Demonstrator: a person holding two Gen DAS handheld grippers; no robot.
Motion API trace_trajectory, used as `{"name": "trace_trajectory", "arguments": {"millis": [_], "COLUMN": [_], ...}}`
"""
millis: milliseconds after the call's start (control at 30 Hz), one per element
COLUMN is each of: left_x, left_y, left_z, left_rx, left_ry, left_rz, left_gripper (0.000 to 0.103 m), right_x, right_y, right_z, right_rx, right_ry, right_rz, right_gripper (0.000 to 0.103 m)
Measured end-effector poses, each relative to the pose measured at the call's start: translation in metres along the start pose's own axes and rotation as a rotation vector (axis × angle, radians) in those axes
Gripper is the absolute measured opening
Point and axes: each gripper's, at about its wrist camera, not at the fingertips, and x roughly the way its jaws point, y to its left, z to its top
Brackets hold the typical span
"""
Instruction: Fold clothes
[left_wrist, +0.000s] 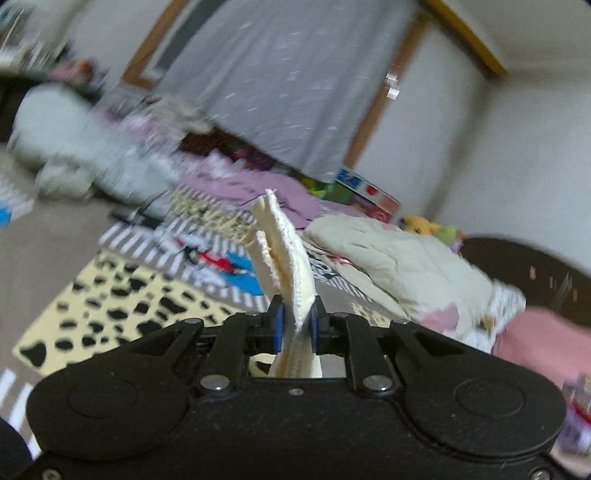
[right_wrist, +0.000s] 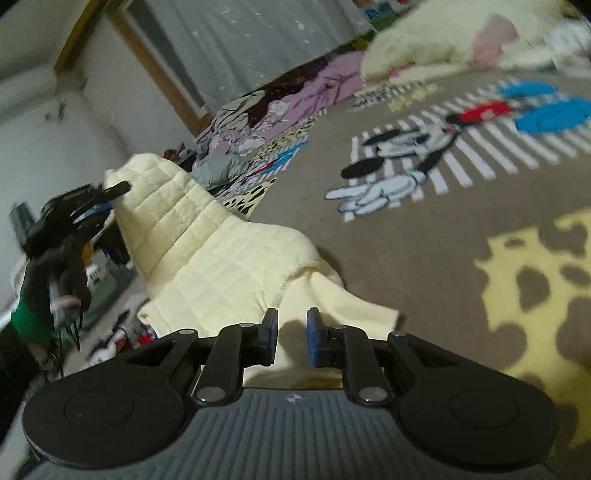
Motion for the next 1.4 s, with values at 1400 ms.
{"name": "trace_trajectory", "arguments": {"millis": [1400], "left_x": [-0.083], "left_y": [-0.168], "left_z": [-0.213], "left_rx": [1.186], "left_ry": [0.078], "left_rz": [-0.279], "left_gripper": [0.028], "right_x": [-0.049], "right_y": [-0.051], "right_z": [0.01], "right_rx": [0.187], "right_ry": [-0.195], "right_rz": [-0.068], "right_gripper": [0.034]}}
